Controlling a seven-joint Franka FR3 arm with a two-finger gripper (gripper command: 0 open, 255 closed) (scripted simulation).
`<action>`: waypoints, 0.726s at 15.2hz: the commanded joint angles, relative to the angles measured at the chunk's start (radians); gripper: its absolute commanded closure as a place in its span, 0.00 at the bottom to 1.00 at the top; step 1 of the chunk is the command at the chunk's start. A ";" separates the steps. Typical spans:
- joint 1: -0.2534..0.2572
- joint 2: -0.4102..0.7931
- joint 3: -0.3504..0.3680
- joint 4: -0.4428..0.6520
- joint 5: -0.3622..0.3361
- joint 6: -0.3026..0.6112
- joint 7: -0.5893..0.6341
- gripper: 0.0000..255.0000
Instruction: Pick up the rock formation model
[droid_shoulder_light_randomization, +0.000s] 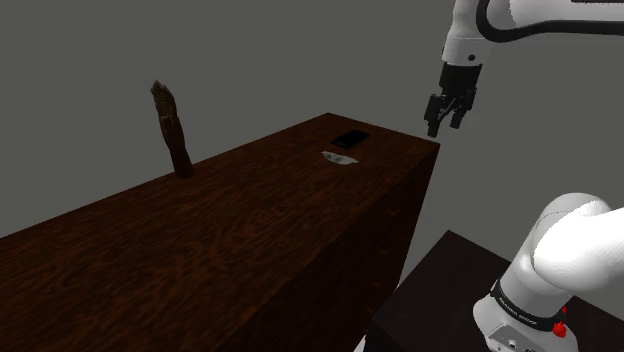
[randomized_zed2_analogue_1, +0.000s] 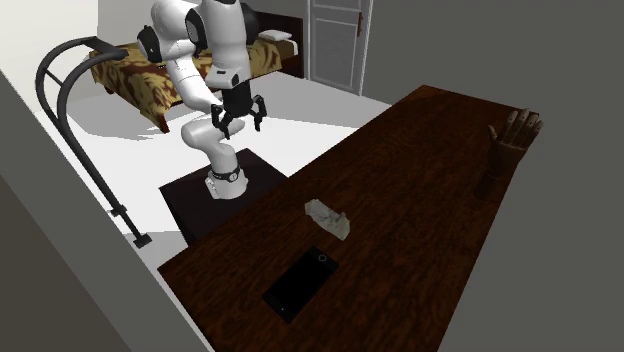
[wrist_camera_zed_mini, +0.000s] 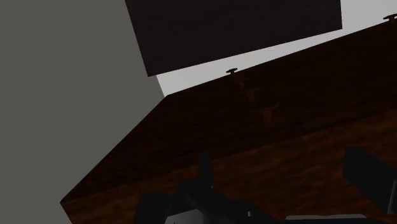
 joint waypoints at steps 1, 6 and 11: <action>0.000 0.000 0.000 0.000 0.000 0.000 0.000 0.00; 0.025 0.228 0.004 0.110 0.000 0.059 -0.021 0.00; 0.044 0.454 0.010 0.251 0.001 0.087 -0.045 0.00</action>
